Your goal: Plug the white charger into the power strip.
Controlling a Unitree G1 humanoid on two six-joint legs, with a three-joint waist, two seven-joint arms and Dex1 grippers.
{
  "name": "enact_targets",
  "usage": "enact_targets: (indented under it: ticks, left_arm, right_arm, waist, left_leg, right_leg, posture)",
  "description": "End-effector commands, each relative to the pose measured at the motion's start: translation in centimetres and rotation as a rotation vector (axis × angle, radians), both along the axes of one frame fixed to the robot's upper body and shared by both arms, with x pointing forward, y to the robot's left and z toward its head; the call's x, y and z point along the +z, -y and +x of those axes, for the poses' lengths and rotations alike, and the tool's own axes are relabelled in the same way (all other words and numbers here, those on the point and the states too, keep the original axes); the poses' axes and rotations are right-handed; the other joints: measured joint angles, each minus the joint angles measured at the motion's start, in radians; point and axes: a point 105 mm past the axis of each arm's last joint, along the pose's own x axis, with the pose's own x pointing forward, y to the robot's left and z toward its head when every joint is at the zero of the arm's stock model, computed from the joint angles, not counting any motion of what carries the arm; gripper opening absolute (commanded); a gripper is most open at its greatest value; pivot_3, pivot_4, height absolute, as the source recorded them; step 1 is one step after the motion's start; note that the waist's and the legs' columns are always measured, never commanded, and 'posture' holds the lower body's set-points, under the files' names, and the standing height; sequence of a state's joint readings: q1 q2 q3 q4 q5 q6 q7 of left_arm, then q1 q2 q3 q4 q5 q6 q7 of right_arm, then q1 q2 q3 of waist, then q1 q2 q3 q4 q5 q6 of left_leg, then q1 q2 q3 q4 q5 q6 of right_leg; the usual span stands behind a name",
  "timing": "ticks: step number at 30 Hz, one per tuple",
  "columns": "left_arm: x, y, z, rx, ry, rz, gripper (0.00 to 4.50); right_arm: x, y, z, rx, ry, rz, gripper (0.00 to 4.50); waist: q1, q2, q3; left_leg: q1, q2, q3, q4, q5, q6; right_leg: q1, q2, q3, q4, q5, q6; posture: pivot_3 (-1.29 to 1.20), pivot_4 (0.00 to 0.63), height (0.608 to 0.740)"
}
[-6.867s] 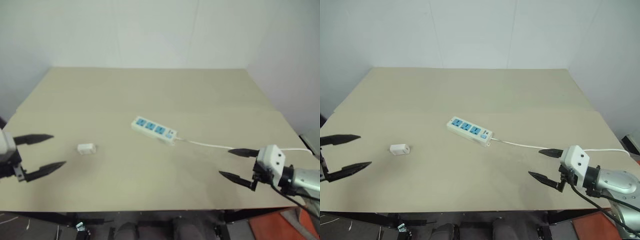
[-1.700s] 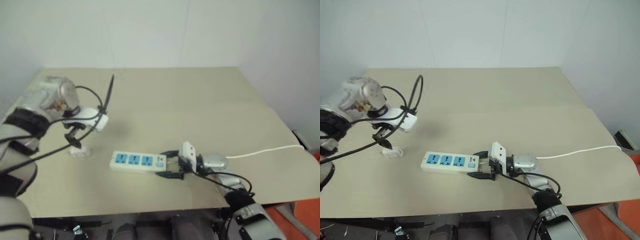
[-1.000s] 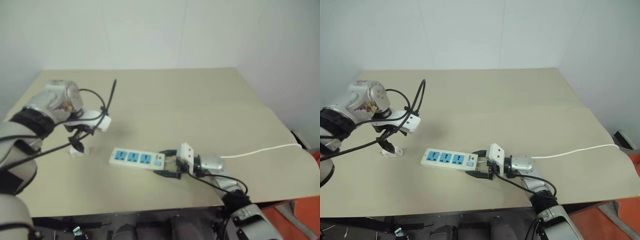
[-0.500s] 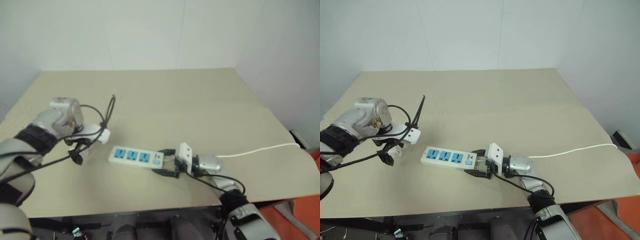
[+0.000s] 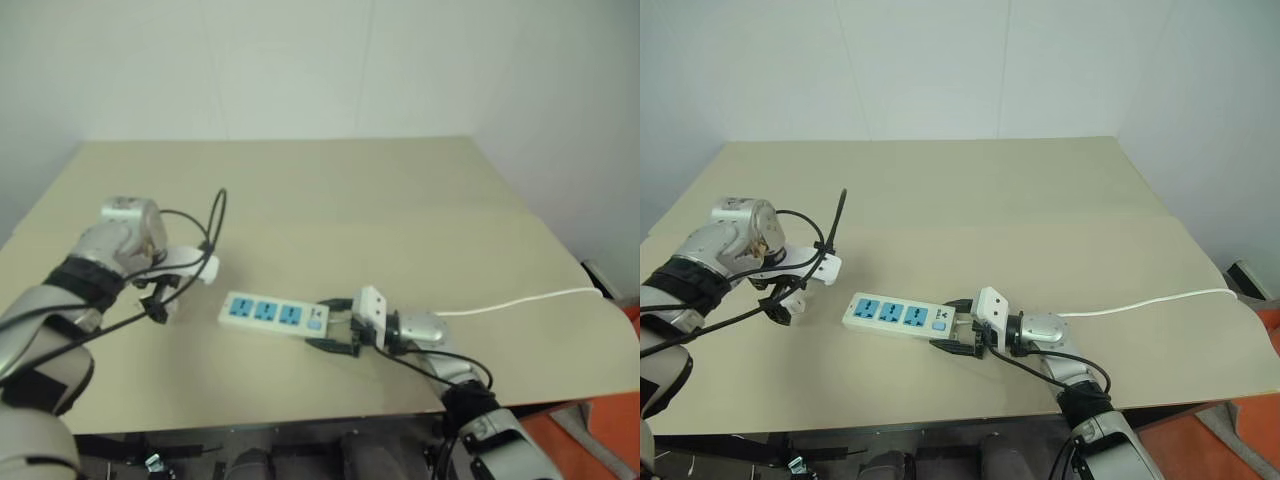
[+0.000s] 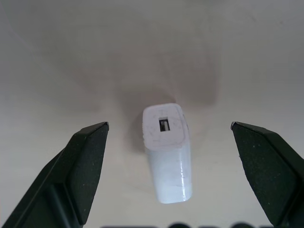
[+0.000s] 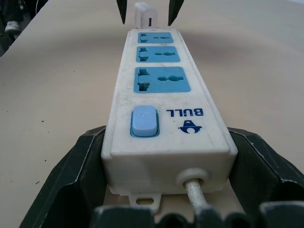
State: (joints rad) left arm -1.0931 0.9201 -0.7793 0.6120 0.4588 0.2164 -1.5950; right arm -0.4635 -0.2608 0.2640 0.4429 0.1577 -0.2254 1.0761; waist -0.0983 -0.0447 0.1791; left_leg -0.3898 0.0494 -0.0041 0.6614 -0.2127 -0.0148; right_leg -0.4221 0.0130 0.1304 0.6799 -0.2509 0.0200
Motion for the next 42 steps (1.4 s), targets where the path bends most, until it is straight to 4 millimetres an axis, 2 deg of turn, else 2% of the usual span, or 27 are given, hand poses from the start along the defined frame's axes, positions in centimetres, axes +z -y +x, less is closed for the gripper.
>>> enact_targets:
  ticks: [1,4,7,10,13,16,20,21,27,31,37,42]
  left_arm:
    - [0.7,-0.2,0.4,0.02,0.028,-0.01,4.5]
    - [0.7,-0.4,0.2,0.008,0.016,0.007,4.5]
    - [0.7,-0.5,0.3,0.013,0.016,0.007,3.87]
    - [0.7,-0.5,0.3,0.008,0.018,0.009,2.97]
    - [0.7,-0.5,0.4,0.011,0.018,0.007,2.97]
    - [0.5,-0.5,0.3,0.005,0.007,0.003,2.42]
    - [0.4,-0.5,0.3,0.005,0.005,0.003,1.15]
    - [0.4,-0.5,0.3,0.005,0.004,0.003,0.99]
    - [0.7,-0.2,0.2,-0.022,0.007,-0.022,0.99]
    - [2.4,1.0,0.5,-0.058,0.054,-0.09,0.99]
    - [8.1,3.5,0.4,-0.129,0.191,-0.27,0.99]
    - [12.7,6.4,-0.4,-0.142,0.282,-0.577,0.99]
  right_arm:
    - [-1.6,0.3,-0.1,-0.015,-0.03,-0.062,3.41]
    - [-1.6,0.3,-0.2,-0.012,-0.031,-0.064,3.41]
    - [-1.7,0.3,-0.2,-0.013,-0.034,-0.064,3.41]
    - [-1.7,0.3,-0.2,-0.014,-0.033,-0.065,3.41]
    - [-1.7,0.3,-0.2,-0.016,-0.033,-0.066,3.41]
    - [-1.7,0.4,-0.2,-0.018,-0.031,-0.069,3.41]
    - [-1.8,0.4,-0.2,-0.018,-0.028,-0.072,3.41]
    - [-1.8,0.4,-0.2,-0.019,-0.028,-0.073,3.41]
    - [-1.7,0.4,-0.2,-0.018,-0.028,-0.071,3.41]
    - [-1.7,0.4,-0.2,-0.017,-0.028,-0.069,3.41]
    - [-1.4,0.6,-0.2,-0.008,-0.027,-0.065,3.41]
    - [-0.8,0.8,-0.2,0.042,-0.038,-0.07,3.41]
  waist:
    - [-0.001,0.0,0.0]
    - [-0.002,0.0,0.0]
    - [-0.001,0.0,0.0]
    - [-0.001,0.0,0.0]
    - [-0.002,0.0,0.0]
    - [-0.002,0.0,0.0]
    - [-0.002,0.0,0.0]
    - [-0.002,0.0,0.0]
    - [-0.002,0.0,0.0]
    - [-0.002,0.0,0.0]
    - [-0.003,0.0,0.0]
    - [0.0,0.0,0.0]
  left_leg:
    - [0.0,0.0,0.0,0.0,0.0,0.0]
    - [0.0,0.0,0.0,0.0,0.0,0.0]
    - [0.0,0.0,0.0,0.0,0.0,0.0]
    - [0.0,0.0,0.0,0.0,0.0,0.0]
    - [0.0,0.0,0.0,0.0,0.0,0.0]
    - [0.0,0.0,0.0,0.0,0.0,0.0]
    - [0.0,0.0,0.0,0.0,0.0,0.0]
    - [0.0,0.0,0.0,0.0,0.0,0.0]
    - [0.0,0.0,0.0,0.0,0.0,0.0]
    - [0.0,0.0,0.0,0.0,0.0,0.0]
    - [-0.001,0.0,0.0,0.0,0.0,0.0]
    - [-0.001,0.0,0.0,0.0,0.0,0.0]
  right_leg:
    - [0.0,0.0,0.0,0.0,0.0,0.0]
    - [0.0,0.0,0.0,0.0,0.0,0.0]
    - [0.0,0.0,0.0,0.0,0.0,0.0]
    - [0.0,0.0,0.0,0.0,0.0,0.0]
    - [0.0,0.0,0.0,0.0,0.0,0.0]
    - [0.0,0.0,0.0,0.0,0.0,0.0]
    - [0.0,0.0,0.0,0.0,0.0,0.0]
    - [0.0,0.0,0.0,0.0,0.0,0.0]
    - [0.0,0.0,0.0,0.0,0.0,0.0]
    - [0.0,0.0,0.0,0.0,0.0,0.0]
    - [-0.001,0.0,0.0,0.0,0.0,0.0]
    - [0.0,-0.001,0.0,-0.001,0.0,0.0]
  posture:
    - [0.0,0.15,0.74]
    - [0.0,0.15,0.74]
    - [0.0,0.15,0.74]
    - [0.0,0.15,0.74]
    - [0.0,0.15,0.74]
    - [0.0,0.15,0.74]
    - [0.0,0.15,0.74]
    - [0.0,0.15,0.74]
    - [0.0,0.15,0.74]
    - [0.0,0.15,0.74]
    - [0.0,0.15,0.74]
    - [0.0,0.15,0.74]
